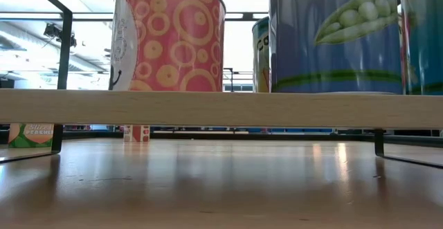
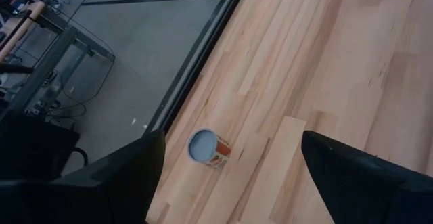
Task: Pick and place cans onto a shelf
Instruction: Put the canned spaghetti sauces on the shelf
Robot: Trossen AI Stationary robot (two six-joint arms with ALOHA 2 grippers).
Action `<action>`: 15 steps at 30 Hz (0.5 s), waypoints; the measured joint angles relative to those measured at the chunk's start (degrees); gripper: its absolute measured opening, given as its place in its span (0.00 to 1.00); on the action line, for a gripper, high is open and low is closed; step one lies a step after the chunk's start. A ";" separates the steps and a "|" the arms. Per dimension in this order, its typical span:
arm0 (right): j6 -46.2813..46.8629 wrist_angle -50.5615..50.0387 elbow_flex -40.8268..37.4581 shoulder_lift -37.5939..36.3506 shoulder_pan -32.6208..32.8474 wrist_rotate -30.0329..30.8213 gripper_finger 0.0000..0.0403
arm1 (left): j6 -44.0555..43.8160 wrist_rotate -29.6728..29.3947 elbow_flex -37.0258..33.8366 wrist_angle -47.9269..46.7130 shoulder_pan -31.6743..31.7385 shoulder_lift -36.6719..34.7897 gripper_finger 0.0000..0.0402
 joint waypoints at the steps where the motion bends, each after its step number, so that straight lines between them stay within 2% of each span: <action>1: 0.29 -0.08 0.03 -0.12 0.00 -0.25 0.11 | 0.06 0.00 0.00 0.00 0.00 0.00 0.88; 8: 2.10 -1.92 0.11 0.28 0.00 -3.97 0.11 | 0.07 0.00 0.00 0.00 0.00 0.00 0.88; 15: 1.73 0.23 0.07 0.37 -0.02 -2.96 0.11 | 0.07 -0.02 0.00 -0.02 0.00 0.00 0.88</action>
